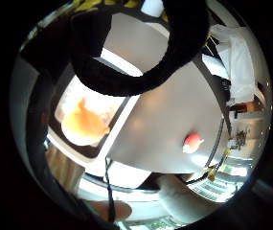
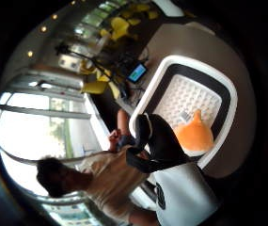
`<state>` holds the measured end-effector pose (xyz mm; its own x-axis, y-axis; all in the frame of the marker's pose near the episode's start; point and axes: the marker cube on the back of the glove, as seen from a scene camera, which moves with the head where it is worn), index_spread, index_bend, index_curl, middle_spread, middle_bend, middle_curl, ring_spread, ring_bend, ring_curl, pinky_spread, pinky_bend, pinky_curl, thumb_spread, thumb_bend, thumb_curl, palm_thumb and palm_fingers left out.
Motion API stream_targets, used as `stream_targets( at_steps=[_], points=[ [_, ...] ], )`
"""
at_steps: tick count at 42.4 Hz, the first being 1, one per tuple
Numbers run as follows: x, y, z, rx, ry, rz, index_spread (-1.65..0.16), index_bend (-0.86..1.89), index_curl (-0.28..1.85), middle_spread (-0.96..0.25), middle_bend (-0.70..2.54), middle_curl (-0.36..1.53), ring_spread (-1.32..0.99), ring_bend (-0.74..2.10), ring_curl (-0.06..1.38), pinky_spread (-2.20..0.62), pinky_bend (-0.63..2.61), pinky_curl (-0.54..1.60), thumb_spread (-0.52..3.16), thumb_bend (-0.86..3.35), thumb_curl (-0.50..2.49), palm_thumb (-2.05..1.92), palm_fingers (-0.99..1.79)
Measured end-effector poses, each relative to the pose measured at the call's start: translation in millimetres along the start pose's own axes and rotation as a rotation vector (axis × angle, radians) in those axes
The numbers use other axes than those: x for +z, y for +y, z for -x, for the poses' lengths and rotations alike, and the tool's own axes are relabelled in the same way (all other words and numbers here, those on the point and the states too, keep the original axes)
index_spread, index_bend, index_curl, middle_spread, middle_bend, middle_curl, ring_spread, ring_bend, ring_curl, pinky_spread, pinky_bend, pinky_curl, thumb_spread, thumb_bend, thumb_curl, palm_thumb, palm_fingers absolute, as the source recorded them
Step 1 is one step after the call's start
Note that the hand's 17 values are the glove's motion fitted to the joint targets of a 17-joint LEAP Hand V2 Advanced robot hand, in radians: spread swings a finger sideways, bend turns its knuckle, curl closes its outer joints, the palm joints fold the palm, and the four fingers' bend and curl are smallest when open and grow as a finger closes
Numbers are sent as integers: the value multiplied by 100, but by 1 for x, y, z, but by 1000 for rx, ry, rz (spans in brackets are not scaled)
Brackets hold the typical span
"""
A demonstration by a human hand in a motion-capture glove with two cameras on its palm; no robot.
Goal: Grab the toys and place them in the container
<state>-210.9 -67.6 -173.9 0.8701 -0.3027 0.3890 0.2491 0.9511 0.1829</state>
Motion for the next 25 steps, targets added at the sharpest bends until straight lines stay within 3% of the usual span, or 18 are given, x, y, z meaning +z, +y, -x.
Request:
stream_targets(
  at_steps=[25],
  points=[
    [11, -10, 2, -6, 24, 13, -29, 15, 32, -1, 13, 32, 0, 19, 39, 0, 109, 35, 131, -1, 41, 13, -12]
  ],
)
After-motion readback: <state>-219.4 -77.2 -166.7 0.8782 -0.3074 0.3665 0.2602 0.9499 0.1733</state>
